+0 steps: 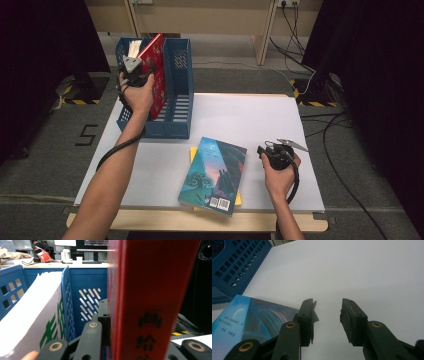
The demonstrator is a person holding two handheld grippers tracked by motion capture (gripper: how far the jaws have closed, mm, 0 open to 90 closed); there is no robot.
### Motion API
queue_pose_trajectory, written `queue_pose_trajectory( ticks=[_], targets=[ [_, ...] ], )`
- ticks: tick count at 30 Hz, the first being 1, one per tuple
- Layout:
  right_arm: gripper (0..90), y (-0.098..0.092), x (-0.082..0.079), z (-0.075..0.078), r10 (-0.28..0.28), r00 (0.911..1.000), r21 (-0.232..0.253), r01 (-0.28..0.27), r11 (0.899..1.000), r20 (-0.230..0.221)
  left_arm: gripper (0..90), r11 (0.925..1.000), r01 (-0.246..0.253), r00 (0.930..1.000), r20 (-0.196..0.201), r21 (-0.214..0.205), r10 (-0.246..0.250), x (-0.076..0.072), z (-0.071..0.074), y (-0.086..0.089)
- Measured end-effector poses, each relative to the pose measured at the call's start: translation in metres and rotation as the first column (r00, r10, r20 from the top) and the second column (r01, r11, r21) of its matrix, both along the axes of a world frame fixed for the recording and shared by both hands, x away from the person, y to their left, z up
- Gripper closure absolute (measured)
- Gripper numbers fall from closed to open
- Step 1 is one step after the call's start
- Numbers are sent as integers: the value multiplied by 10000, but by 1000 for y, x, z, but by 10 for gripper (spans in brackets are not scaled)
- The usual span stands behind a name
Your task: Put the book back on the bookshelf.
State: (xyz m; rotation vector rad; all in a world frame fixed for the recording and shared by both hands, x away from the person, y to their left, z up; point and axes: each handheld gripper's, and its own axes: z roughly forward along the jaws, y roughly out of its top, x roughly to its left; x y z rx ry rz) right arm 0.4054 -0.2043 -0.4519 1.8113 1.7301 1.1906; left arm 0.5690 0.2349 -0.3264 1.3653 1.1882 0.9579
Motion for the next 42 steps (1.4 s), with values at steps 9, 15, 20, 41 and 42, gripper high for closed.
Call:
queue_pose_trajectory(
  ticks=[9,15,20,41,42],
  targets=[
    [628,-1,0,0,80,9999,-89,-79,9999,115,790,9999,-136,9999,-76,85,136,3,-7,-2],
    [628,-1,0,0,76,9999,-88,-75,9999,90,789,9999,-160,9997,-171,63,161,7,-13,-5],
    [628,-1,1,0,142,9999,-152,-140,9998,97,789,9998,-177,9997,-144,74,178,11,-17,-5],
    [628,2,1,0,227,9997,-150,-226,9996,62,786,9996,-113,9983,-566,269,128,18,-46,-6],
    [628,2,1,0,227,9997,-150,-226,9996,62,784,9996,-113,9983,-566,269,128,18,-46,-6]
  ],
)
